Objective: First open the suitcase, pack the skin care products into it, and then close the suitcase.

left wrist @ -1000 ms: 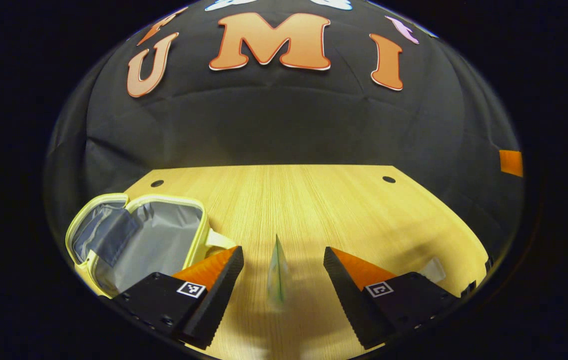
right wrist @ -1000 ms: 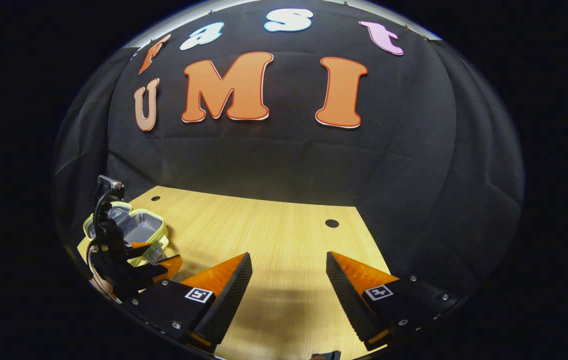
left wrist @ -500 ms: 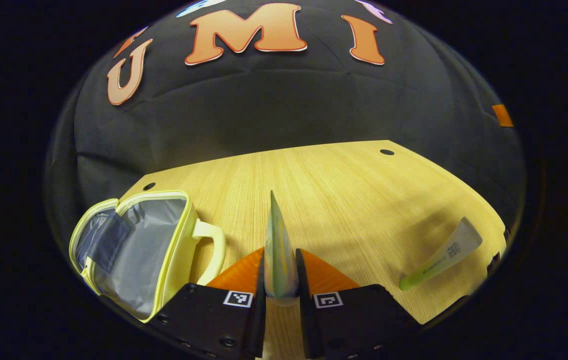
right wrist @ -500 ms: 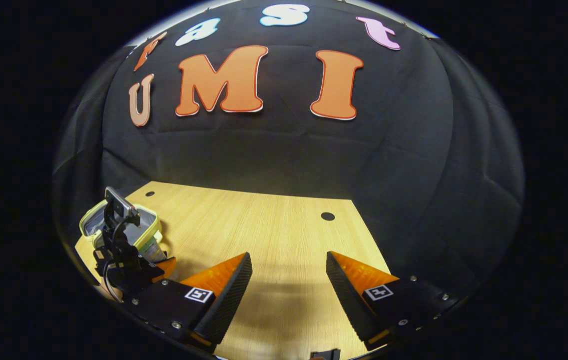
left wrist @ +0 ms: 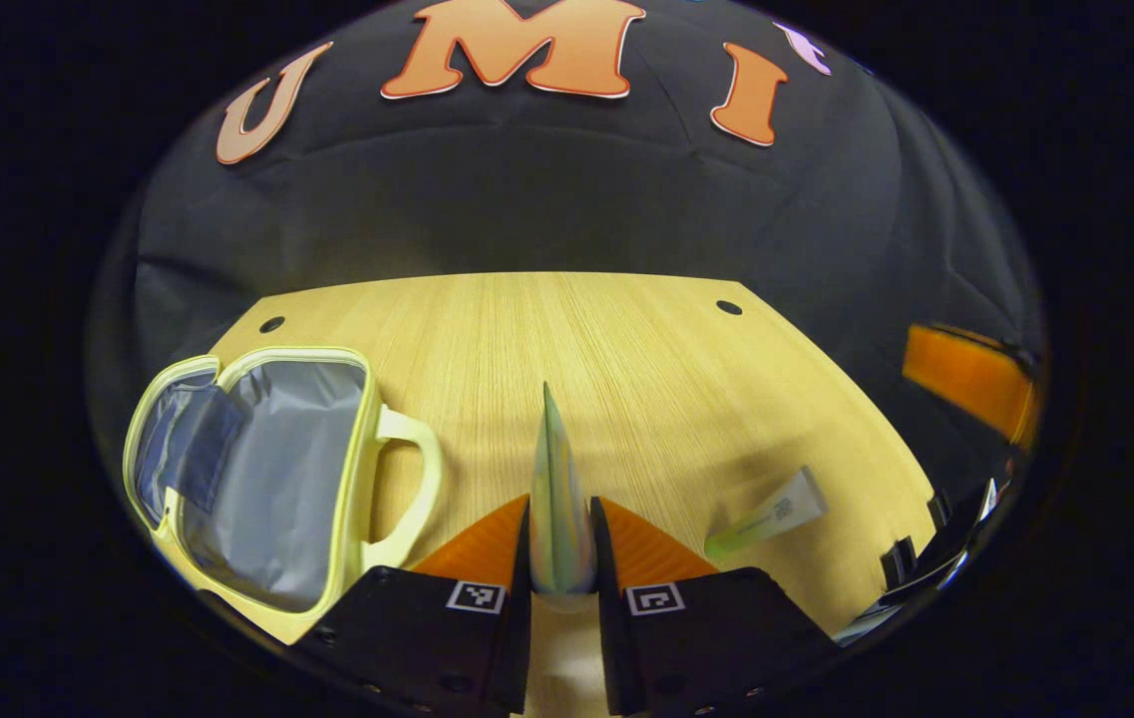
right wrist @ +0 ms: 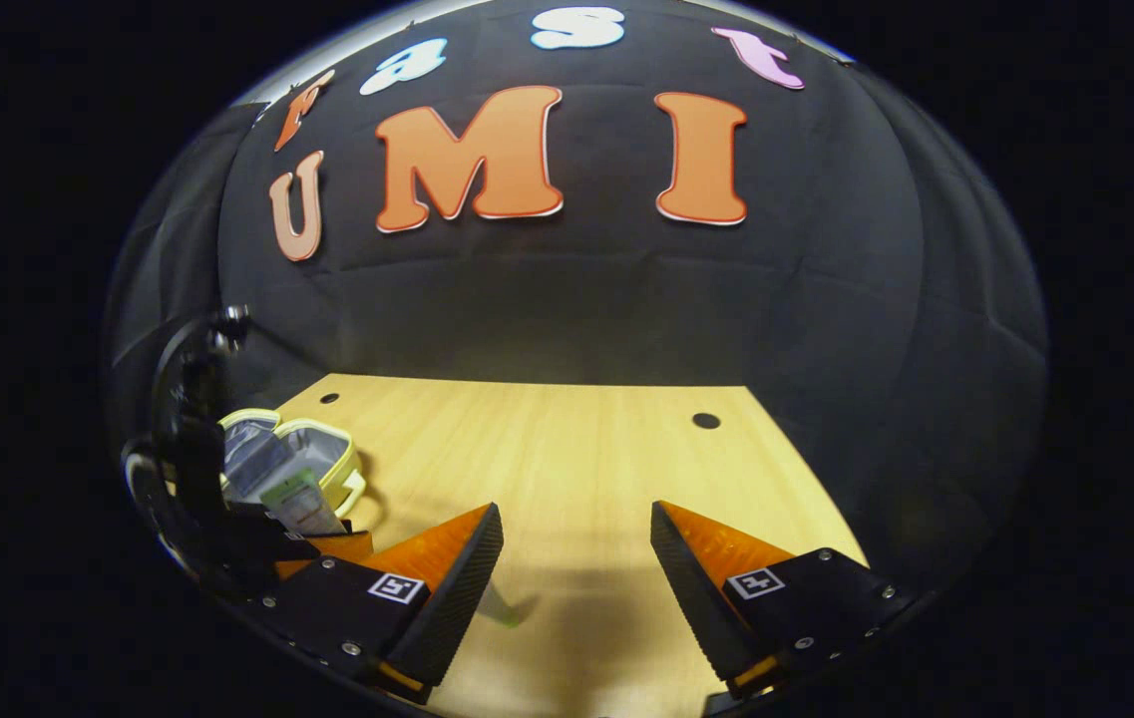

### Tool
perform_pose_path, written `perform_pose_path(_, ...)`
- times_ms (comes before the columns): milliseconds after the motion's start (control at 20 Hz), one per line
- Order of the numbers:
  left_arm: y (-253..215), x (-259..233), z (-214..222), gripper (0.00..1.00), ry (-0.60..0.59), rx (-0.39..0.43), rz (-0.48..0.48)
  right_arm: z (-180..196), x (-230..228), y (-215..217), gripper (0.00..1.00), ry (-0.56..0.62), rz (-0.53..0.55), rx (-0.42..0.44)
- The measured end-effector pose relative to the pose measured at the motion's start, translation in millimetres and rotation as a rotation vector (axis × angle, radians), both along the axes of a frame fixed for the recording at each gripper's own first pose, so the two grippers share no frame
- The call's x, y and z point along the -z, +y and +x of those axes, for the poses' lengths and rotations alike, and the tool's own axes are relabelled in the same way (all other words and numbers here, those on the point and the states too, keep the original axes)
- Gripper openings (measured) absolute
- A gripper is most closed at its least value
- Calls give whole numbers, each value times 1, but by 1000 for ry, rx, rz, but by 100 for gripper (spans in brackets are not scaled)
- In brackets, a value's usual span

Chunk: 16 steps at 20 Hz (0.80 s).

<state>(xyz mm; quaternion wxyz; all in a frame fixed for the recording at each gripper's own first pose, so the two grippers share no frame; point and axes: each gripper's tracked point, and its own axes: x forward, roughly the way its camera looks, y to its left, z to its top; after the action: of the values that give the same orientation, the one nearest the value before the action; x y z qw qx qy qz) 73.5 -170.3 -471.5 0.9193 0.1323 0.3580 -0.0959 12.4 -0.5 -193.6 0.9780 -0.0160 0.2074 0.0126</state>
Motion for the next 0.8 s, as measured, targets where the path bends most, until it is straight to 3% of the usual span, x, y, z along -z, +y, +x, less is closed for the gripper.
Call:
perform_pose_path(250,34,-34,-20,29,3,-20,-13,-12,77,39,95,164,28,-45)
perform_pose_path(300,44,-37,-23,29,3,-24,-12,-16,92,41,89,206,36,-44)
perform_pose_path(350,52,-40,-26,29,0,-28,-14,-18,107,42,95,239,46,-42)
perform_pose_path(550,75,-41,-35,29,-8,-58,-45,-18,146,42,83,303,21,-32)
perform_pose_path(700,88,-34,-41,30,-10,-80,-56,-17,162,38,59,334,-30,-37)
perform_pose_path(750,92,-33,-43,30,-10,-88,-54,-16,164,40,56,336,-34,-45)
perform_pose_path(800,97,-31,-45,30,-8,-97,-50,-15,164,39,42,340,-38,-41)
